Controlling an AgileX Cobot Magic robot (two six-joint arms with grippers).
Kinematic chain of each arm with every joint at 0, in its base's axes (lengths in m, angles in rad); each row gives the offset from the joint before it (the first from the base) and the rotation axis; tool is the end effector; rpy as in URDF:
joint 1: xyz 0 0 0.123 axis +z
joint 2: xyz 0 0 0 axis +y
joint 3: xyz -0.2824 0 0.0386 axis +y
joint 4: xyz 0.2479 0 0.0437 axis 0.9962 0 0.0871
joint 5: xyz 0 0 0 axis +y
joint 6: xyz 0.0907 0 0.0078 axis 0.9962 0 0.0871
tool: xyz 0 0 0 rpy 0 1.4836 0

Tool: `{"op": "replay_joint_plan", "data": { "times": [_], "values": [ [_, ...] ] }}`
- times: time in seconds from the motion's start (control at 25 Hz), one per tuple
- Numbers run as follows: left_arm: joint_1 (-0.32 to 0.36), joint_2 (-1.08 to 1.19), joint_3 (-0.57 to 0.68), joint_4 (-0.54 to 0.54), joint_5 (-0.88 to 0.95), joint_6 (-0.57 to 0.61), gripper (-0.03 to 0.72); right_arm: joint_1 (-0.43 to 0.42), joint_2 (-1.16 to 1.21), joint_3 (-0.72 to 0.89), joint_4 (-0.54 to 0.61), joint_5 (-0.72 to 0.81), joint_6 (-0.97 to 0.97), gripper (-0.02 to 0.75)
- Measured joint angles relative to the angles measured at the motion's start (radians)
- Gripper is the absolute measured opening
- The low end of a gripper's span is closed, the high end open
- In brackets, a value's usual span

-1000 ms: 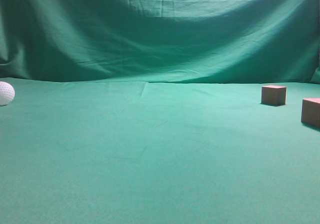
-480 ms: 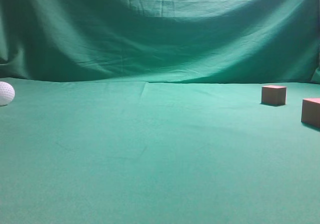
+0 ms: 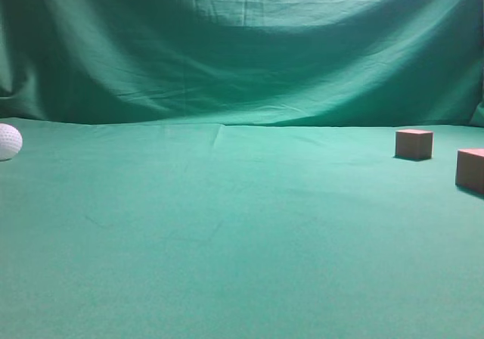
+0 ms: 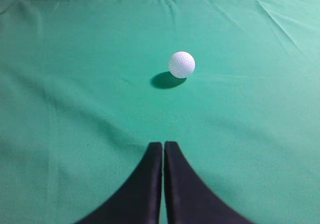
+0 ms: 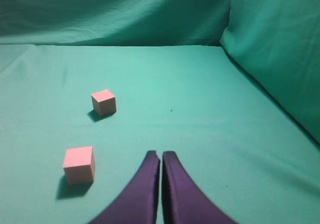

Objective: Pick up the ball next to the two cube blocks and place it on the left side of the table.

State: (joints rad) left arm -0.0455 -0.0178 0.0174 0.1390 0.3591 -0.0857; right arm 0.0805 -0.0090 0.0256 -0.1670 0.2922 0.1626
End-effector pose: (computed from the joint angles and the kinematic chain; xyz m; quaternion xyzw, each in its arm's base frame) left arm 0.0526 0.0021 0.1761 0.0210 0.7950 0.0191 0.6060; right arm 0.0548 0.0000 0.1789 -0.0154 0.7795 0.0073 0.6261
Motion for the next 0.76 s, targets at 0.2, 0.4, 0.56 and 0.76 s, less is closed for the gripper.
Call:
{"op": "replay_joint_plan", "data": {
  "times": [0.2, 0.4, 0.56, 0.76],
  "values": [
    [0.0, 0.0, 0.0, 0.0, 0.0, 0.0, 0.0, 0.0, -0.002, 0.002, 0.037, 0.095, 0.0, 0.0],
    [0.0, 0.0, 0.0, 0.0, 0.0, 0.0, 0.0, 0.0, -0.002, 0.002, 0.043, 0.097, -0.004, 0.0],
    [0.0, 0.0, 0.0, 0.0, 0.0, 0.0, 0.0, 0.0, -0.002, 0.002, 0.045, 0.097, -0.004, 0.0],
    [0.0, 0.0, 0.0, 0.0, 0.0, 0.0, 0.0, 0.0, -0.002, 0.002, 0.045, 0.097, -0.004, 0.0]
  ]
}}
